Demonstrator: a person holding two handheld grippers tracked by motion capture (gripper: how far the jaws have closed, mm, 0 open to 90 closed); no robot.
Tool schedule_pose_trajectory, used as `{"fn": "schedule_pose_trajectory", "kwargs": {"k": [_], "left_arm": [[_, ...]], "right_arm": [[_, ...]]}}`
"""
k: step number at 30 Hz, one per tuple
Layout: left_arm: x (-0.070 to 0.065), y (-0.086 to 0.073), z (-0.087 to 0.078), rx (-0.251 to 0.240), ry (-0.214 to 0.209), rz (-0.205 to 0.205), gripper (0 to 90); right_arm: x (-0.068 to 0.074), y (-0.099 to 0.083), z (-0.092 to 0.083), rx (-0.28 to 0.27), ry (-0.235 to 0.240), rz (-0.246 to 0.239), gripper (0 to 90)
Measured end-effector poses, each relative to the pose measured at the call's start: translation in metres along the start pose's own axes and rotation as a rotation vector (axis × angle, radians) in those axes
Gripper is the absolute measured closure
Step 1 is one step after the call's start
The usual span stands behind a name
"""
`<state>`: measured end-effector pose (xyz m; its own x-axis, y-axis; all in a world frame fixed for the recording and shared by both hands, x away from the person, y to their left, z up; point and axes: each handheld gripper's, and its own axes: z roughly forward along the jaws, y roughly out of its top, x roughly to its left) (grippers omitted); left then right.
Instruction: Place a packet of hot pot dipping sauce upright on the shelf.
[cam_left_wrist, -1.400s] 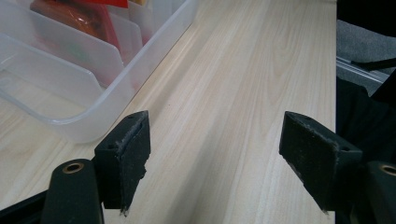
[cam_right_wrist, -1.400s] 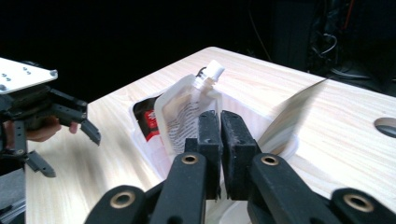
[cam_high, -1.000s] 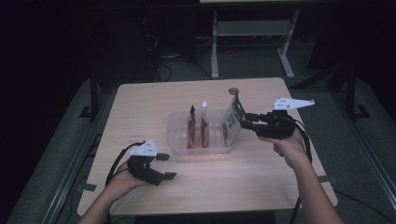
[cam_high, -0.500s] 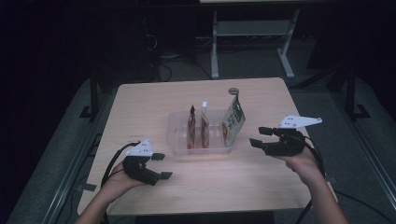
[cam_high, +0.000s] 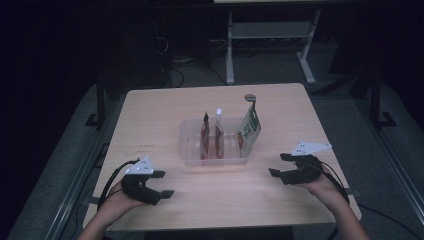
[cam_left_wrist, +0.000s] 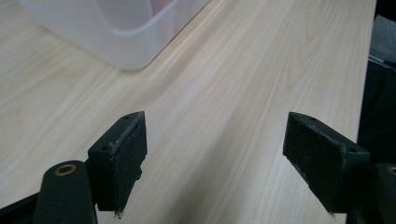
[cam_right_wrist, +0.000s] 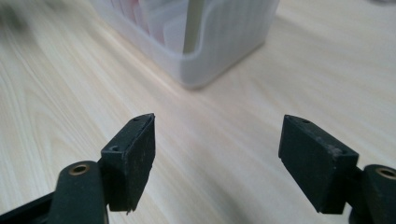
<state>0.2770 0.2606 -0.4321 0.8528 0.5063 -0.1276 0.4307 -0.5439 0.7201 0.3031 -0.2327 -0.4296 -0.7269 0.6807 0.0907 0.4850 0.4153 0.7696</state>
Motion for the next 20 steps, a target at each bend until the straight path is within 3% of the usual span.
{"fn": "schedule_pose_trajectory", "kwargs": {"k": [1,4,7,11,15,20], "left_arm": [[0.001,-0.003,0.001,0.008,0.004,-0.001,21.5],[0.002,-0.011,0.003,0.068,0.038,0.046,21.4],[0.007,-0.015,0.003,0.091,0.061,0.051,20.5],[0.009,-0.016,0.005,0.086,0.068,0.053,18.8],[0.009,-0.017,0.007,0.116,0.082,0.088,18.3],[0.01,-0.018,0.008,0.117,0.083,0.082,18.3]], "right_arm": [[-0.001,-0.003,0.002,0.006,0.005,0.004,26.1],[-0.001,-0.01,0.007,0.022,-0.004,0.003,24.6],[-0.001,-0.014,0.01,0.03,-0.012,-0.004,23.5],[-0.003,-0.017,0.012,0.032,-0.015,-0.026,22.0],[-0.006,-0.019,0.012,0.026,-0.018,-0.02,20.9],[-0.009,-0.02,0.011,0.021,-0.019,-0.02,20.5]]}}
